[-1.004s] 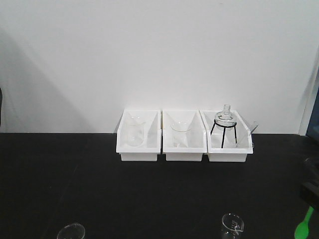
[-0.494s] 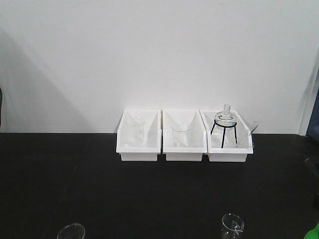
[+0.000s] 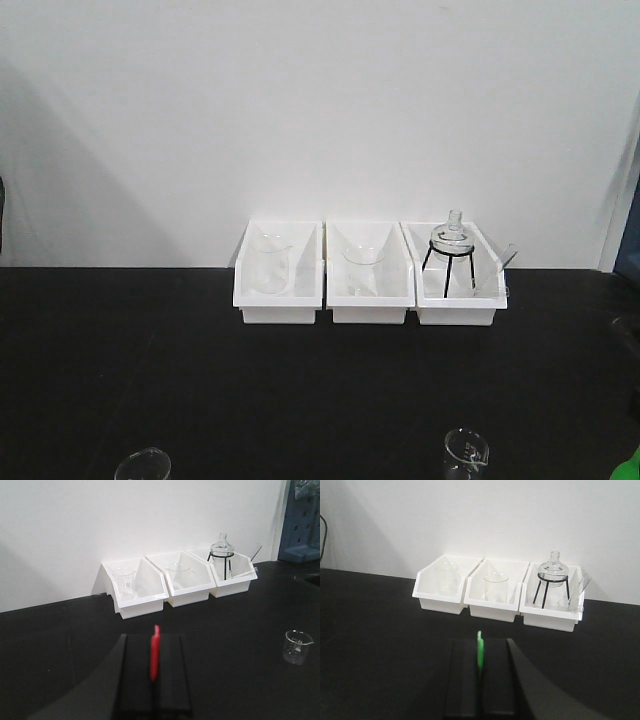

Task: Sort red and green spoons into left cabinet
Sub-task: 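Raise both held spoons away from the bench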

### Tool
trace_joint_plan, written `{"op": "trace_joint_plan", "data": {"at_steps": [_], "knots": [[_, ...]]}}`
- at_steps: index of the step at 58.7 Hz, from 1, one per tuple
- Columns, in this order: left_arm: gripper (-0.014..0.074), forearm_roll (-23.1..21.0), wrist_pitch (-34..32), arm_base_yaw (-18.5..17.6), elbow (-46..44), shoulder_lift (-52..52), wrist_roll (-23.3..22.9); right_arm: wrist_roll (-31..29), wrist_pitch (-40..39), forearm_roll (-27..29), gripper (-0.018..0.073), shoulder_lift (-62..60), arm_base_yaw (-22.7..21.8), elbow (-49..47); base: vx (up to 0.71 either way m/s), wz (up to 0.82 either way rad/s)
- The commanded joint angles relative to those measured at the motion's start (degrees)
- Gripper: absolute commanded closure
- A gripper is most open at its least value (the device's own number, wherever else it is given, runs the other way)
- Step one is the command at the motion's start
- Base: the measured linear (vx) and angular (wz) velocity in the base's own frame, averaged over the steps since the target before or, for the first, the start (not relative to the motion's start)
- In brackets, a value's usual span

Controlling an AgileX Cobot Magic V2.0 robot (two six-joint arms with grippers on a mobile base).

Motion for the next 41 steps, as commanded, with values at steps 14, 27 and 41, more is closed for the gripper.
{"op": "trace_joint_plan", "data": {"at_steps": [14,27,41], "knots": [[0.0596,-1.2,-2.4,-0.2,-1.5,0.2,-0.5,-0.1,-4.0,0.5,0.0564,0.0,-0.2,-1.7,-0.01,0.01],[0.0596,-1.2,-2.4,-0.2,-1.5,0.4,-0.5,-0.1,-4.0,0.5,0.0564,0.1,-0.2,-1.7,-0.07,0.01],[0.0596,-1.2,-2.4,-0.2,-1.5,0.3,-0.5,-0.1,-4.0,0.5,0.0564,0.1,-0.2,-1.7,-0.16,0.16]]}}
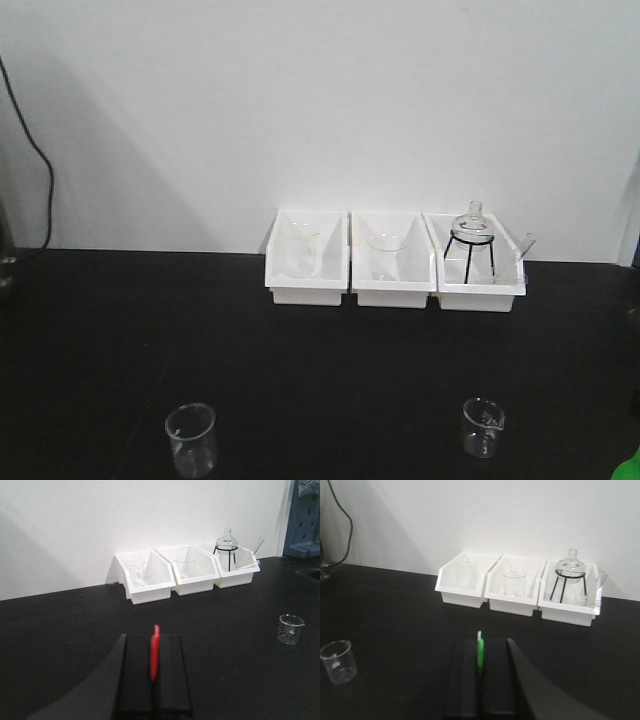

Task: Sort red and green spoons into left cabinet
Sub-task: 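Raise both held spoons away from the bench, then drive the base away from the bench across the room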

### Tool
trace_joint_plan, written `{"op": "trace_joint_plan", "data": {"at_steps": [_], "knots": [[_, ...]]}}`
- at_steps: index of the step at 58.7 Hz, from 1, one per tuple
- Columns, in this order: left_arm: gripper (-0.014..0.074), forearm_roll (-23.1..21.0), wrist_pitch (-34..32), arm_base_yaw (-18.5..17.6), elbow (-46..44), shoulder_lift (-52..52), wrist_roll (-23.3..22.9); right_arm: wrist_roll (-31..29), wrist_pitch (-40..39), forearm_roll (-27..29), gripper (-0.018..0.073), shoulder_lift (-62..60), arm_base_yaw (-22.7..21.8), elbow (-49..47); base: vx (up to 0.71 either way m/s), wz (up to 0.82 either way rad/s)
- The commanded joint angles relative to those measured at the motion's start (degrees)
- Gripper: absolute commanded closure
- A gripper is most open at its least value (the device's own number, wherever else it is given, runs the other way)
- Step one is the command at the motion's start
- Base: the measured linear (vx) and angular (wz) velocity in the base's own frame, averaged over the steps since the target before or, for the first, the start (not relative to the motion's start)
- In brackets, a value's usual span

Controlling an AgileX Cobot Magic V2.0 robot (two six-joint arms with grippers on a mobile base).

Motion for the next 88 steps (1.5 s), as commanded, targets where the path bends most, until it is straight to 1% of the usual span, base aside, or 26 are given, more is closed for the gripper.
{"op": "trace_joint_plan", "data": {"at_steps": [1,62,88], "knots": [[0.0596,-1.2,-2.5,-0.2,-1.5,0.3,-0.5,-0.1,-3.8,0.5,0.0564,0.1,-0.2,-1.7,-0.19,0.34],[0.0596,-1.2,-2.5,-0.2,-1.5,0.3,-0.5,-0.1,-3.6,0.5,0.0564,0.1,-0.2,-1.7,-0.24,0.46],[0.0596,-1.2,-2.5,-0.2,-1.5,0.3,-0.5,-0.1,-3.6,0.5,0.0564,0.1,-0.2,-1.7,-0.15,0.67]]}}
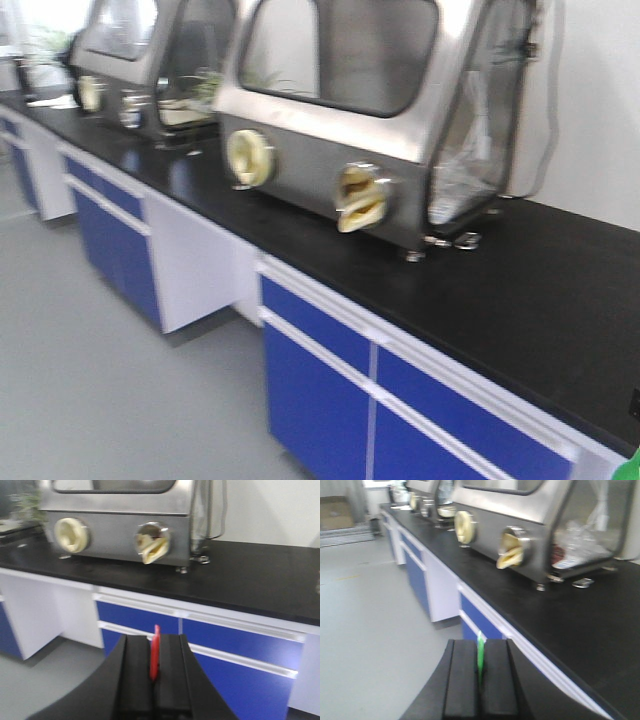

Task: Sort red and green spoons into left cabinet
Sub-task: 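Drive the base away from the bench across the room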

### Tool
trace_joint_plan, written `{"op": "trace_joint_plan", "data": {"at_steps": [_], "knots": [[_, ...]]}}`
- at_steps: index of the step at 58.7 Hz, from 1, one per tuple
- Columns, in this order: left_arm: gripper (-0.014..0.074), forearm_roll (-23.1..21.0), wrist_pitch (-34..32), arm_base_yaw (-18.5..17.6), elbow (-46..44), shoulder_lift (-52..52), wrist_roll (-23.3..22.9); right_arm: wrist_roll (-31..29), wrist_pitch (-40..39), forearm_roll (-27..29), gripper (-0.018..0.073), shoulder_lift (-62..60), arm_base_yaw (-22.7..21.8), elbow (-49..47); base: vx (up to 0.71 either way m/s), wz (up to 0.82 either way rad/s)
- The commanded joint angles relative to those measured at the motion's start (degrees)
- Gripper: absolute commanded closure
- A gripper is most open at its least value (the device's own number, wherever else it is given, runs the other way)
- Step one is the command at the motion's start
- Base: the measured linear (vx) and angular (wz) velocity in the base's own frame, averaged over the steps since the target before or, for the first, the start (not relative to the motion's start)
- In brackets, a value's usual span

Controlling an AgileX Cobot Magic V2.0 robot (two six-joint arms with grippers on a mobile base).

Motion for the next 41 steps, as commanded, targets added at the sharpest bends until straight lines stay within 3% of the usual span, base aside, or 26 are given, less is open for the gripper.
{"op": "trace_joint_plan", "data": {"at_steps": [1,41], "knots": [[0.0596,-1.2,-2.4,-0.2,-1.5,0.2,-0.3,-0.1,-3.6,0.5,0.0564,0.1,-0.2,-1.7,-0.1,0.72],[0.0596,-1.2,-2.4,-0.2,-1.5,0.2,-0.3,-0.1,-3.6,0.4,0.0564,0.1,-0.2,-1.7,0.07,0.6]]}}
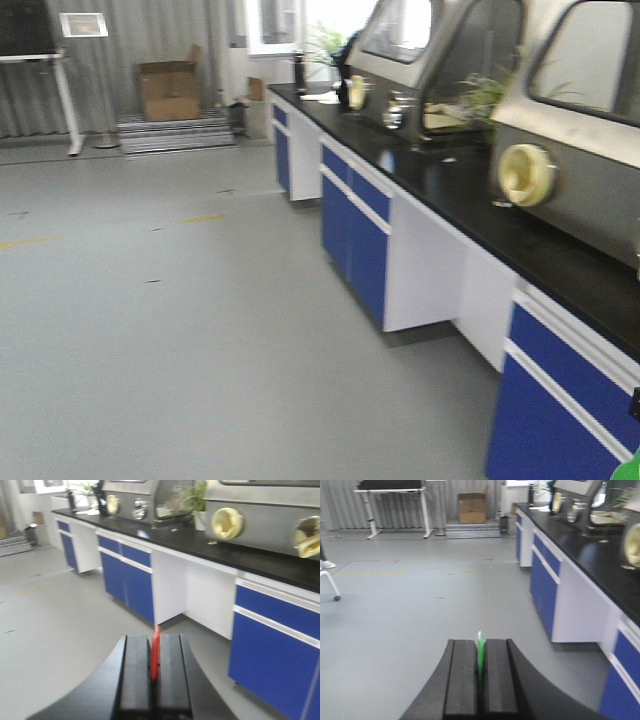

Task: Sort red and green spoons into left cabinet
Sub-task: 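Drive the base away from the bench across the room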

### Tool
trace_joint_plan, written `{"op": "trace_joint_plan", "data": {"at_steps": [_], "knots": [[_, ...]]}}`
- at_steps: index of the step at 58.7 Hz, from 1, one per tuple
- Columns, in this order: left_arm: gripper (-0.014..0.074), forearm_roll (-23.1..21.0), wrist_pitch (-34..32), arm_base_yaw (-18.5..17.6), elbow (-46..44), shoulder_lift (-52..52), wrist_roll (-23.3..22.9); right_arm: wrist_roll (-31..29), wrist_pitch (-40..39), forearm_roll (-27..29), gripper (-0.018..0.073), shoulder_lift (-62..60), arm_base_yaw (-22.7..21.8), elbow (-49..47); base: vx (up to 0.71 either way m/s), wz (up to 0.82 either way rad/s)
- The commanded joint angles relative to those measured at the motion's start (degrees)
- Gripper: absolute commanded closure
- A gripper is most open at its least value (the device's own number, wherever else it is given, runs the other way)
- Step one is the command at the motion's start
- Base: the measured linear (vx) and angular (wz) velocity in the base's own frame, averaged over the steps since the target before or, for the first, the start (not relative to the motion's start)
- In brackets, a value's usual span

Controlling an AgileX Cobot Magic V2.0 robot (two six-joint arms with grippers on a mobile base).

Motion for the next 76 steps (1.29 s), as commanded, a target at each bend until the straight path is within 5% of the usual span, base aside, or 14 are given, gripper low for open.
{"op": "trace_joint_plan", "data": {"at_steps": [1,44,76], "knots": [[0.0596,-1.2,-2.4,-0.2,-1.5,0.2,-0.3,-0.1,-3.6,0.4,0.0564,0.1,-0.2,-1.7,0.18,0.55],[0.0596,-1.2,-2.4,-0.2,-1.5,0.2,-0.3,-0.1,-3.6,0.4,0.0564,0.1,-0.2,-1.7,0.28,0.57],[0.0596,-1.2,-2.3,-0.2,-1.5,0.2,-0.3,-0.2,-3.6,0.4,0.0564,0.1,-0.2,-1.7,0.47,0.14]]}}
